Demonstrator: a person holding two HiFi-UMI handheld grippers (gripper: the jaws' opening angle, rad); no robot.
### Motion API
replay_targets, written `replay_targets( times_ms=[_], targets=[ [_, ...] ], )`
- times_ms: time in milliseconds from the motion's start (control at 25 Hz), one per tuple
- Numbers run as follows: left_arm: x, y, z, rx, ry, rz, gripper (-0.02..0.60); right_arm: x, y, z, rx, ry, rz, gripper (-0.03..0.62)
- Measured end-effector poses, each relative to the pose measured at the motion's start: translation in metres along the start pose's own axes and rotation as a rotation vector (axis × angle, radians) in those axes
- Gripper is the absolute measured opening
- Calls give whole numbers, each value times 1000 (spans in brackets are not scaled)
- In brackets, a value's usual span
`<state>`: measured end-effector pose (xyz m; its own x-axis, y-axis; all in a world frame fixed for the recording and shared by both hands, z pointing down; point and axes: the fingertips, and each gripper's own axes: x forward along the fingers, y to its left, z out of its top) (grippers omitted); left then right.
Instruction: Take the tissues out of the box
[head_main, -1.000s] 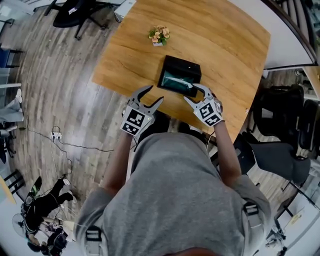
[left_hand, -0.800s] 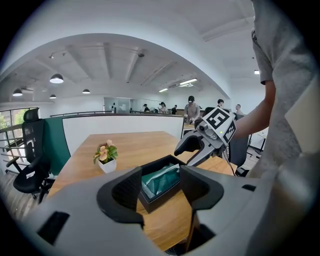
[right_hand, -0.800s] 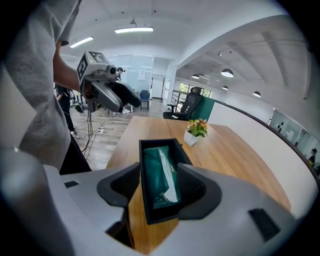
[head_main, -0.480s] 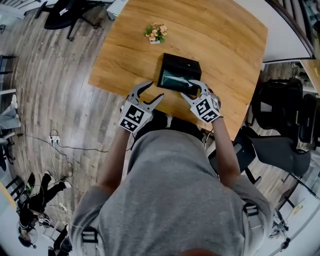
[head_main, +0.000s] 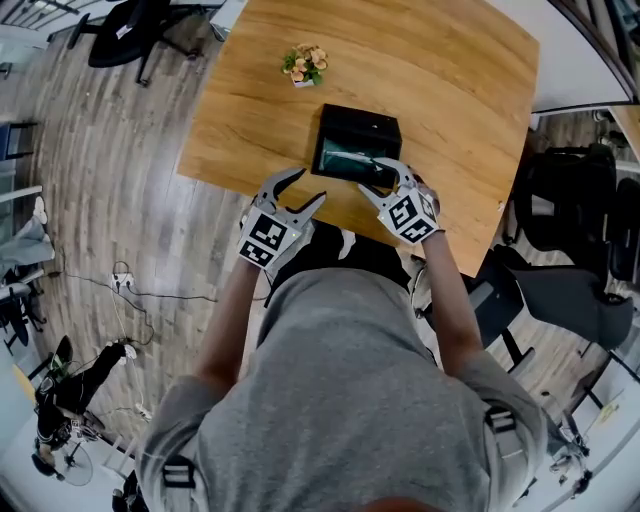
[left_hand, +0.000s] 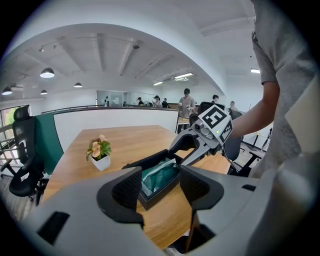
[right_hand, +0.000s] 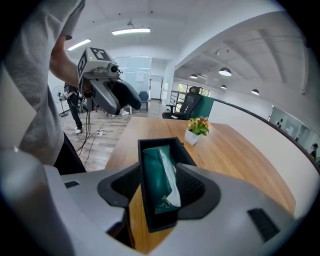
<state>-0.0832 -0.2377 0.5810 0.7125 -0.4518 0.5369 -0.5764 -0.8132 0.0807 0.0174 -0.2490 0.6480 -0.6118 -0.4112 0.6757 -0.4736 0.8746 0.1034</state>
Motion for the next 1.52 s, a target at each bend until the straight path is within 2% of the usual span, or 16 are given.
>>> replay_targets(
  times_ms=[400,920,1280,1520],
  targets=[
    [16,2,-8,-11,22,30,255,13,-6,-17,-19,12,33,232],
    [22,14,-25,-61,39,75,255,43,-15,-17,-114,84,100,250],
    [29,16,-27,-86,24,74,255,59,-7,-16,-163,144,168,213],
    [29,20,-28,-99,14,80,255,64,-7,-19,-153,170,198,199]
  ],
)
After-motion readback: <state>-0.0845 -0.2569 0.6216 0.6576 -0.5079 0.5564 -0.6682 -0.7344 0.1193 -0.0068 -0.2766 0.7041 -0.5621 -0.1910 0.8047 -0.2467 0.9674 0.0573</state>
